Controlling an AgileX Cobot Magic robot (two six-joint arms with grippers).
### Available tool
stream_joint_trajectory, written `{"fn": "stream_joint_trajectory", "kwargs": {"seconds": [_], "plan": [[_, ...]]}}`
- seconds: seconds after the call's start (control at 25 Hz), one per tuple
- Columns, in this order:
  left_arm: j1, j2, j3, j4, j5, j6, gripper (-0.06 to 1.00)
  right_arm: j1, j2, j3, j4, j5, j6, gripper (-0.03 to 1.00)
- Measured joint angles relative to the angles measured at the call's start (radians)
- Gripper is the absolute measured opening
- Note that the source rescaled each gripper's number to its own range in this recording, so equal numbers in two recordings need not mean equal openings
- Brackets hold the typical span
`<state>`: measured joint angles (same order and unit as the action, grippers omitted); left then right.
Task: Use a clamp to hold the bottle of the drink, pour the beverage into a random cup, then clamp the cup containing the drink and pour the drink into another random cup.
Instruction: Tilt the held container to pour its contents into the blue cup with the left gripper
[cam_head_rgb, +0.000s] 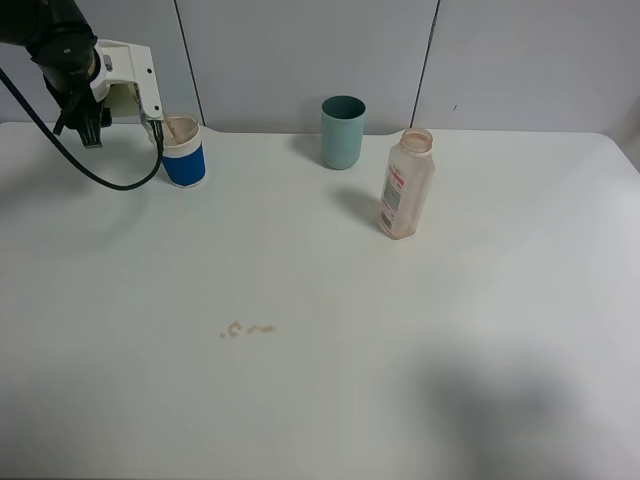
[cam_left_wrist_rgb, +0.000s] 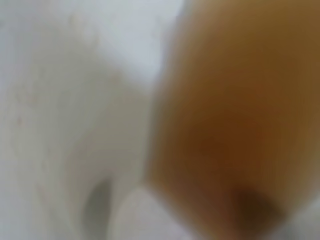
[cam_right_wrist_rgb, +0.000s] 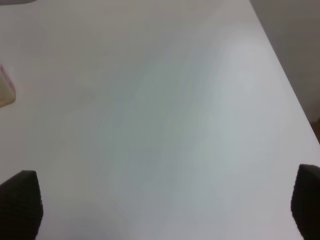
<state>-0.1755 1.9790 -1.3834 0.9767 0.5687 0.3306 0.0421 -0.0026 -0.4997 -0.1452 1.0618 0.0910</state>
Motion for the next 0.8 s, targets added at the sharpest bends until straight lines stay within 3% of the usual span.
{"fn": "stream_joint_trajectory", "kwargs": {"seconds": [0.8], "plan": [[0.000, 0.000, -0.004, 0.088, 0.001, 0.007, 0.00, 0.000, 0.000, 0.000, 0.000, 0.000, 0.000, 1.00]]}}
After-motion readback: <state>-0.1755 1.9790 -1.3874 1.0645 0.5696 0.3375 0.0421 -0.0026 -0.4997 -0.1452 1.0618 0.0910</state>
